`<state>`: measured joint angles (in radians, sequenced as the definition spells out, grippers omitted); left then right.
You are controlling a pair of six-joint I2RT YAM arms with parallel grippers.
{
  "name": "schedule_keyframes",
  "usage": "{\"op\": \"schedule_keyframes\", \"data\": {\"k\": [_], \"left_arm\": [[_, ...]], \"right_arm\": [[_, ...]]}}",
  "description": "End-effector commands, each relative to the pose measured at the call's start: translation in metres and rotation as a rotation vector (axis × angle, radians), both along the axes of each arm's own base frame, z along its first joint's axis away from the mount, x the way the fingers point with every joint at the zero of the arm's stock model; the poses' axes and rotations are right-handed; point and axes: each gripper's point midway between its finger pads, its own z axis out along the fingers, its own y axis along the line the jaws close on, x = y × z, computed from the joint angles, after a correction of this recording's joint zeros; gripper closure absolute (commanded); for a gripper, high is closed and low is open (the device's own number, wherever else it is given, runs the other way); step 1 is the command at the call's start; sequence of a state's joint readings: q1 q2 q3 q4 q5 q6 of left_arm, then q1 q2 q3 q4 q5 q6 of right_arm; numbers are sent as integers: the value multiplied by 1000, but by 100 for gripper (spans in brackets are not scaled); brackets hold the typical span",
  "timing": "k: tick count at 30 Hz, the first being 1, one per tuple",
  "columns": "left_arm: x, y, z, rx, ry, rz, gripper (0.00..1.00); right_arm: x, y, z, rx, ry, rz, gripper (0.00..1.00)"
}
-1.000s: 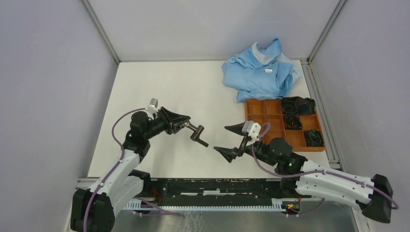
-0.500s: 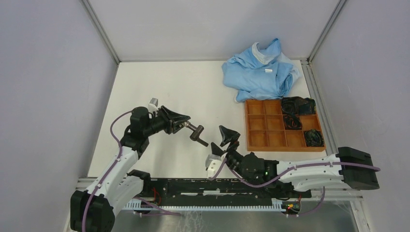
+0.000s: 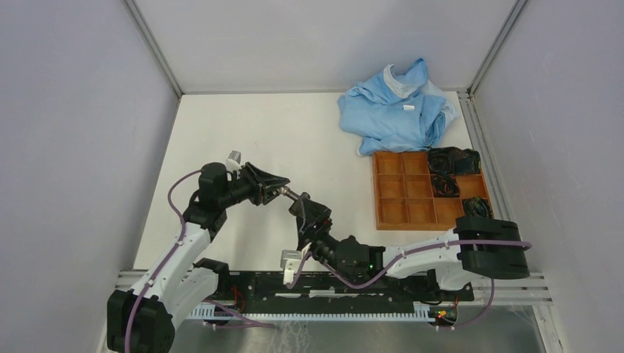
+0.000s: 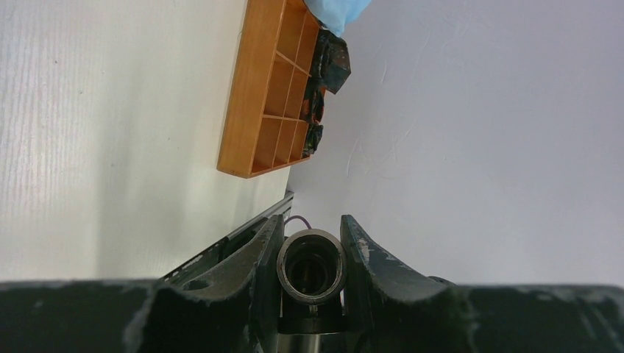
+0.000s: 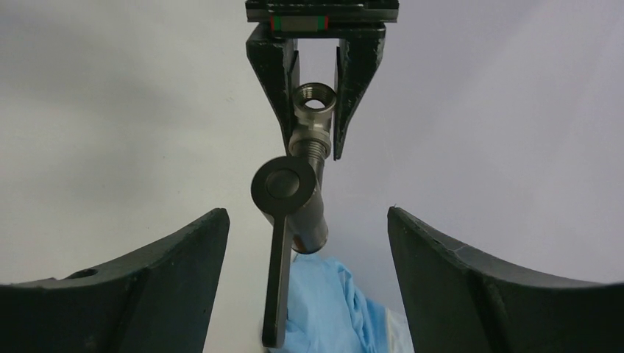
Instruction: Install the water faucets
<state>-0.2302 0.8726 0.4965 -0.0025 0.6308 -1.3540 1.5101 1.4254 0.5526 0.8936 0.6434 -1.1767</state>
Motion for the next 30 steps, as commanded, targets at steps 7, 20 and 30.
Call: {"op": "schedule_keyframes", "data": {"k": [7, 20, 30], "left_arm": [[-4, 0, 25, -2, -114, -30, 98], [-10, -1, 33, -44, -221, -46, 98], [-16, -5, 44, -106, -328, -78, 98]], "right_arm": [[14, 21, 24, 172, 30, -4, 38], [23, 15, 45, 622, 473, 118, 90], [7, 11, 78, 1106, 1099, 475, 94]]}}
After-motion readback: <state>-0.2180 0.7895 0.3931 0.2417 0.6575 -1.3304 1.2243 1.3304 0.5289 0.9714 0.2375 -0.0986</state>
